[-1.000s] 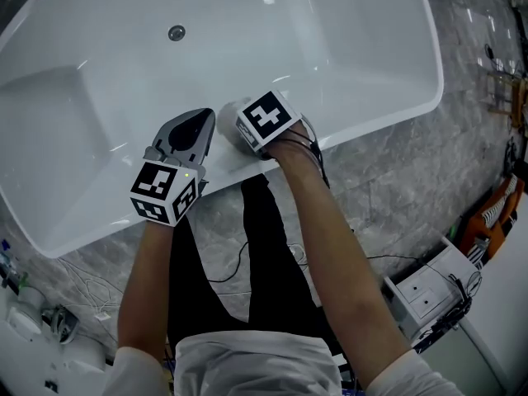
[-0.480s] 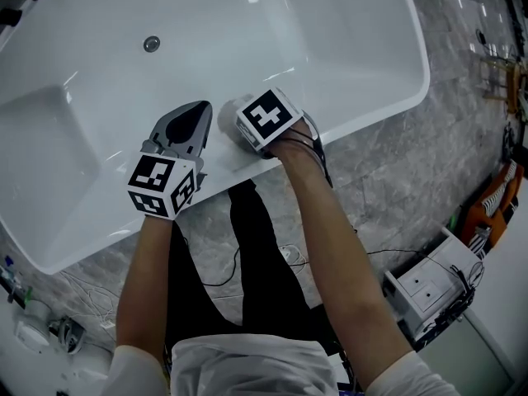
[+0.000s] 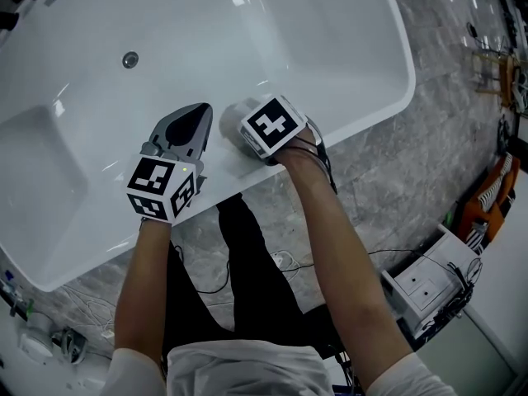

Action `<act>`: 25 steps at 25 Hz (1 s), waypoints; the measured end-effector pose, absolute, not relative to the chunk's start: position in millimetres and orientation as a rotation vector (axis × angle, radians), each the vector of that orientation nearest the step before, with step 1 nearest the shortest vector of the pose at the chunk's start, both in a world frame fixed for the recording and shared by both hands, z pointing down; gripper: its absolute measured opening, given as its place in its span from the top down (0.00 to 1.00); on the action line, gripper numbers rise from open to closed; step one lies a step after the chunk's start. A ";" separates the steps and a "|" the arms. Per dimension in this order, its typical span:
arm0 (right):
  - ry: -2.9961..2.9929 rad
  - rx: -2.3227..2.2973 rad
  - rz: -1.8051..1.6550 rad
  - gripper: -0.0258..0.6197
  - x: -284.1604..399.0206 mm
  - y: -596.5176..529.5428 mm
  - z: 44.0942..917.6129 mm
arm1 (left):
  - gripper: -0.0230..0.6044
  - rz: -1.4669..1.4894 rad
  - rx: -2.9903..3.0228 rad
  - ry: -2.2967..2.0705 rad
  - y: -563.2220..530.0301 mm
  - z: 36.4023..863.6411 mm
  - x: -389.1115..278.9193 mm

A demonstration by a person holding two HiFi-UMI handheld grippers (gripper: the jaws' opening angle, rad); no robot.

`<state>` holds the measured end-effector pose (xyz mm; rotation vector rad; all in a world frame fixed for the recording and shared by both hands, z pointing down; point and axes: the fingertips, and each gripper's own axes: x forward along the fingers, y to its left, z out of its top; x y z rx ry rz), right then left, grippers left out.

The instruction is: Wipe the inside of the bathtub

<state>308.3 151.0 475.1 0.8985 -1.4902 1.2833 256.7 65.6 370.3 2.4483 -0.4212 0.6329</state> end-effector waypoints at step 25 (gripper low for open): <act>-1.490 0.931 1.213 0.82 423.5 167.9 478.7 | 0.94 0.565 2.450 -0.293 77.6 405.6 358.2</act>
